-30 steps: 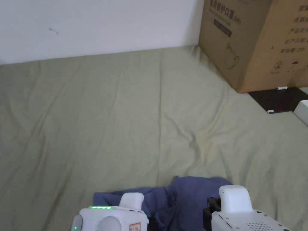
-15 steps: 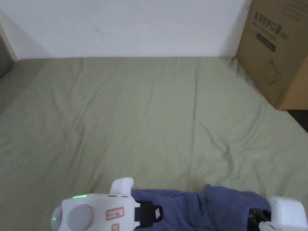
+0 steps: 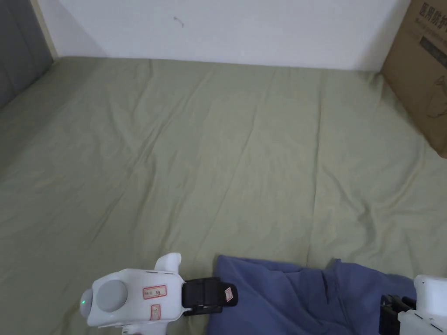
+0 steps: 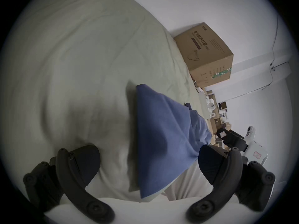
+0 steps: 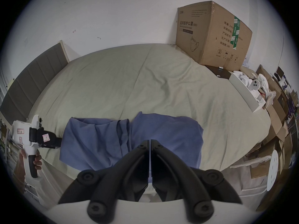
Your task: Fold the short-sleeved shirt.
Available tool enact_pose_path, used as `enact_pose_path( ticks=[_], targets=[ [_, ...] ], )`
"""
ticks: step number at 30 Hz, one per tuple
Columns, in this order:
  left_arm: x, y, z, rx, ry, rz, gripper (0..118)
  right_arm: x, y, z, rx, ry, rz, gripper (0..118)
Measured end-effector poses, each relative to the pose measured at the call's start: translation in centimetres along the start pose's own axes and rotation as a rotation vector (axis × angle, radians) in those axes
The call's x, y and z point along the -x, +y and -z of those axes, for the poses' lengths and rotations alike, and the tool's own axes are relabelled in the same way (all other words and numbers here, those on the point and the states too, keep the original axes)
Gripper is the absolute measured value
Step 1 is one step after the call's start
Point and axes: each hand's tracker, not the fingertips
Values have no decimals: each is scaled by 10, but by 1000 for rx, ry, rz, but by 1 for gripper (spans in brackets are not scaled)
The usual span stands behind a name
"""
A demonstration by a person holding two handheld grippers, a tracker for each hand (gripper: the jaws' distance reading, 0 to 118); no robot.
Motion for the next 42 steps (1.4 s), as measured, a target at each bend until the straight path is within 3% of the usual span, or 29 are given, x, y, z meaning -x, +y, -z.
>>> enact_pose_path(
  ticks=[4,6,11,12,13,14,16,18,20,27,32,36,42],
  targets=[
    [-6,14,12,70,-124,-28,118,4,-2,2,14,4,-20,2],
    [-4,16,21,80,-116,-55,118,4,-3,4,25,4,-24,2],
    [5,22,32,51,-265,-197,114,1,-7,7,47,5,-16,2],
    [6,22,37,69,-277,-207,99,0,-8,8,54,2,-16,2],
    [8,22,40,80,-258,-184,99,-1,-8,9,60,2,-15,2],
    [9,21,40,92,-234,-160,90,-1,-8,9,62,1,-13,2],
    [9,17,50,159,-112,-149,12,-2,-8,9,61,2,-4,2],
    [15,10,50,136,-195,-174,12,-3,-6,10,64,-1,1,2],
    [15,14,43,114,-181,-227,12,-3,-5,10,64,-7,4,2],
    [25,32,-17,50,-109,-133,12,1,-1,6,54,-5,-5,2],
    [56,46,-103,-14,93,-130,12,5,-2,6,46,14,-6,2],
    [67,55,-164,-98,275,-202,12,6,-6,4,40,44,3,2],
    [8,68,-184,-116,444,-122,12,-3,-12,5,50,51,12,2]
  ],
)
